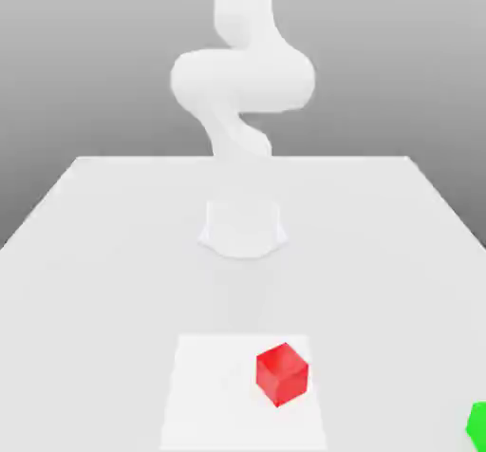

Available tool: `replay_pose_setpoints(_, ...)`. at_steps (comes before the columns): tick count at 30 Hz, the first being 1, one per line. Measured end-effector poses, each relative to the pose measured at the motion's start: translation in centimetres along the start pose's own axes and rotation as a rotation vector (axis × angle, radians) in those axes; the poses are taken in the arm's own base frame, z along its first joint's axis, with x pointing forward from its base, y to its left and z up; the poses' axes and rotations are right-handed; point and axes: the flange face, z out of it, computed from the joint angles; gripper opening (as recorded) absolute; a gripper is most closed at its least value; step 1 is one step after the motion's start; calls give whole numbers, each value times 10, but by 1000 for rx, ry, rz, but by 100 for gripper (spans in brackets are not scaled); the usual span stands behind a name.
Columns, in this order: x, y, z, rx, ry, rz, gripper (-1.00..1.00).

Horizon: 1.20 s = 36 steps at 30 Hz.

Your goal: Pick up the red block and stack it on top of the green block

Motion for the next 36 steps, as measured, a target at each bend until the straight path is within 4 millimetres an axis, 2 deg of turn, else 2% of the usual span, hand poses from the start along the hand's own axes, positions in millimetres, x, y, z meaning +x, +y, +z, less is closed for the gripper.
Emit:
replay_pose_setpoints(4,-23,10,96,-74,-123,-94,0)
replay_pose_setpoints(9,-70,36,198,-159,-271,-211,0)
replay_pose_setpoints(13,-119,68,266,-224,-390,-305,0)
replay_pose_setpoints(17,-175,109,319,-287,-510,-402,0)
replay_pose_setpoints(20,-219,143,349,-332,-601,-477,0)
replay_pose_setpoints(21,-228,152,357,-341,-618,-489,0)
replay_pose_setpoints(26,-257,181,398,-350,-633,-500,0)
replay_pose_setpoints(27,-262,186,404,-350,-634,-500,-100)
replay_pose_setpoints(33,-264,188,407,-350,-635,-499,-100)
replay_pose_setpoints(36,-255,179,394,-350,-634,-500,-100)
